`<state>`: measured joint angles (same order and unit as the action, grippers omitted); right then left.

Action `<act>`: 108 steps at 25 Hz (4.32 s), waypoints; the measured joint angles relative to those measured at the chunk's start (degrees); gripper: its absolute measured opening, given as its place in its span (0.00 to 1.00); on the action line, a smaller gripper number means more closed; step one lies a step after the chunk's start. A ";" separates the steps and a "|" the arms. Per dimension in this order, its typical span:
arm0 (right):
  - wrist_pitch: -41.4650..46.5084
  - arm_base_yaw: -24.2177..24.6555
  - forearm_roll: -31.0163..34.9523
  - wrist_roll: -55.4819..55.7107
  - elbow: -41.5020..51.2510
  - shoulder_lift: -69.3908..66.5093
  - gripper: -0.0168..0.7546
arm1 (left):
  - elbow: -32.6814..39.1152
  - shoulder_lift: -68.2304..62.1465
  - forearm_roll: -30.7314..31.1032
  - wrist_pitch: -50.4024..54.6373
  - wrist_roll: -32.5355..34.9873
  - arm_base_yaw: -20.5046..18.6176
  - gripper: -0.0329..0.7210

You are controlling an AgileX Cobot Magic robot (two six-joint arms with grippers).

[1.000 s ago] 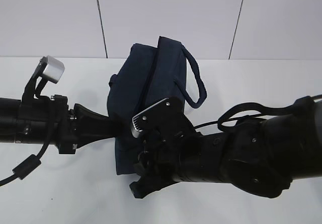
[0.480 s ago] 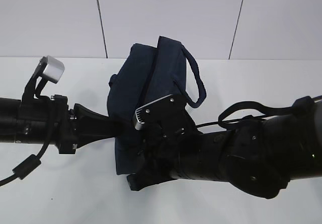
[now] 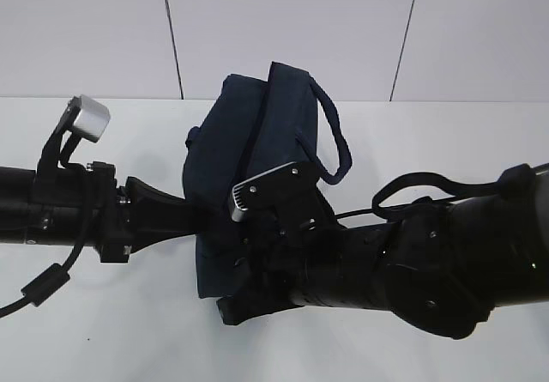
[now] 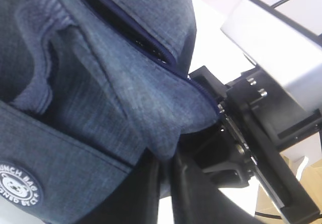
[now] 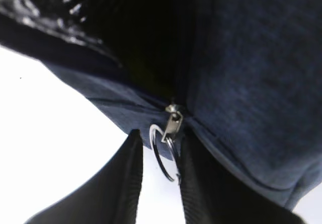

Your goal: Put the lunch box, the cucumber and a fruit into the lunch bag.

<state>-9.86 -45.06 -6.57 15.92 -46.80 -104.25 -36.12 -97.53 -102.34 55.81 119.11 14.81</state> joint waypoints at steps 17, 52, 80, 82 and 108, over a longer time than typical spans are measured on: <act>0.22 0.00 0.19 0.00 0.00 0.00 0.05 | 0.00 0.00 0.00 0.00 0.00 0.00 0.06; 14.35 0.00 0.00 0.00 -0.22 7.48 0.05 | 0.00 0.00 0.10 -1.33 0.00 0.00 0.06; 9.86 0.00 -1.77 0.00 -0.22 11.83 0.05 | 0.00 0.00 0.10 -2.06 0.00 0.00 0.06; 9.86 0.00 -1.77 0.10 -0.22 12.43 0.05 | 0.00 0.00 -0.01 -2.06 0.00 0.00 0.06; 2.86 -1.94 -5.53 11.04 -0.22 15.80 0.05 | -0.04 0.00 -0.13 -2.66 0.00 0.00 0.05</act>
<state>-7.00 -47.00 -12.10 26.96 -47.02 -88.45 -36.16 -97.53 -102.47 53.15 119.11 14.81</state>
